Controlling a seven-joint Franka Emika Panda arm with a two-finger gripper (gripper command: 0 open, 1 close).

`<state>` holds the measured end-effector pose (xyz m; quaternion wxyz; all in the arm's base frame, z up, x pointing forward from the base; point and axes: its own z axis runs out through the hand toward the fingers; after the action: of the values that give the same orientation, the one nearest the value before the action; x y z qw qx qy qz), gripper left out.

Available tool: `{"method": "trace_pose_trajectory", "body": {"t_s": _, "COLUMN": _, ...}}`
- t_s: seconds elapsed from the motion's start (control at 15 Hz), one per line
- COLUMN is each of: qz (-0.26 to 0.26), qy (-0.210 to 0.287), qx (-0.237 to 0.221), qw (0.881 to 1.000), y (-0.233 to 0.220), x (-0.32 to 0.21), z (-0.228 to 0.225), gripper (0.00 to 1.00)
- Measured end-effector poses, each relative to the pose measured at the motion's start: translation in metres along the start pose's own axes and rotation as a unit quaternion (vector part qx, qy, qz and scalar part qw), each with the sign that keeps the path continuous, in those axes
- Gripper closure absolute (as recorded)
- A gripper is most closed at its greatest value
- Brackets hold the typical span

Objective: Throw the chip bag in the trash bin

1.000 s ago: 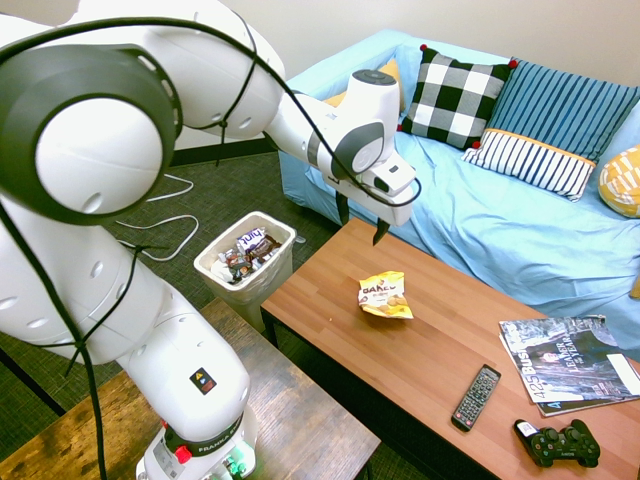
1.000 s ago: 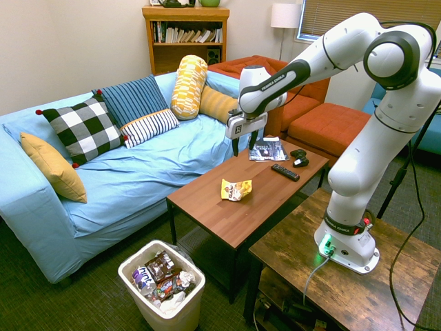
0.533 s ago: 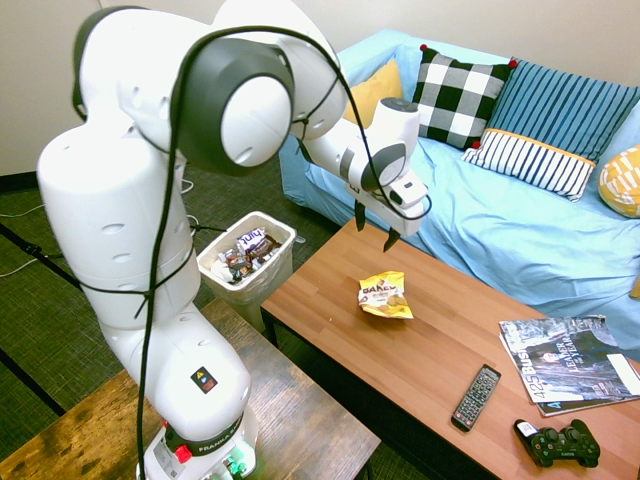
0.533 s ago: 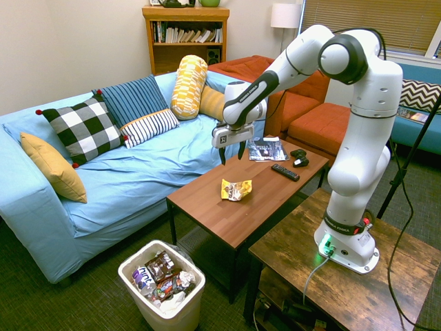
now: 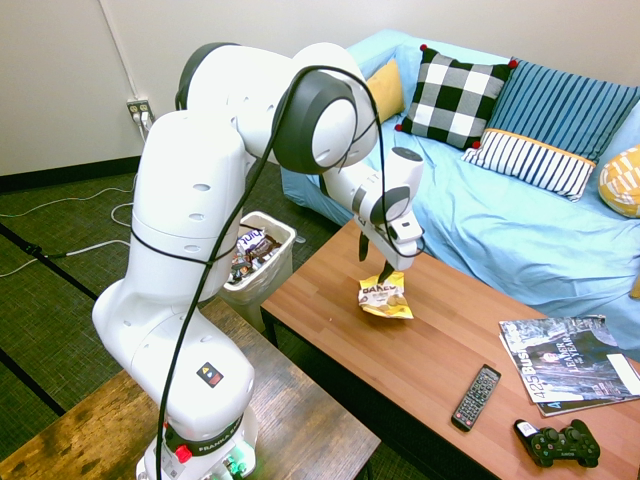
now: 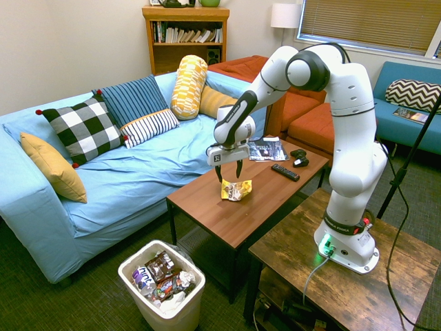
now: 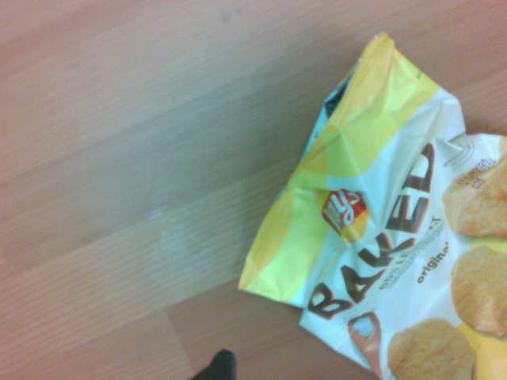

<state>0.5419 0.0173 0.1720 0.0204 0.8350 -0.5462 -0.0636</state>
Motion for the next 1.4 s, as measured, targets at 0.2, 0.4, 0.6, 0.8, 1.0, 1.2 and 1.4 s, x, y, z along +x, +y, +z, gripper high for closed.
{"method": "trace_pose_trajectory", "body": {"t_s": 0.2, "qz": 0.029, "qy": 0.006, "qx": -0.006, "qw": 1.0, "y": -0.003, "x": 0.007, "z": 0.026, "gripper": 0.0}}
{"method": "trace_pose_trajectory", "body": {"t_s": 0.4, "qz": 0.066, "qy": 0.015, "qx": 0.005, "qw": 0.998, "y": -0.007, "x": 0.025, "z": 0.039, "gripper": 0.0}}
{"method": "trace_pose_trajectory", "body": {"t_s": 0.6, "qz": 0.088, "qy": 0.021, "qx": 0.009, "qw": 0.996, "y": -0.011, "x": 0.039, "z": 0.047, "gripper": 0.0}}
{"method": "trace_pose_trajectory", "body": {"t_s": 0.8, "qz": 0.097, "qy": 0.022, "qx": 0.011, "qw": 0.995, "y": -0.019, "x": 0.044, "z": 0.054, "gripper": 0.0}}
{"method": "trace_pose_trajectory", "body": {"t_s": 1.0, "qz": 0.102, "qy": 0.025, "qx": 0.01, "qw": 0.994, "y": -0.024, "x": 0.045, "z": 0.063, "gripper": 1.0}}
{"method": "trace_pose_trajectory", "body": {"t_s": 1.2, "qz": 0.108, "qy": 0.022, "qx": 0.013, "qw": 0.994, "y": -0.025, "x": 0.045, "z": 0.065, "gripper": 1.0}}
{"method": "trace_pose_trajectory", "body": {"t_s": 1.4, "qz": 0.11, "qy": 0.021, "qx": 0.015, "qw": 0.994, "y": -0.028, "x": 0.045, "z": 0.066, "gripper": 1.0}}
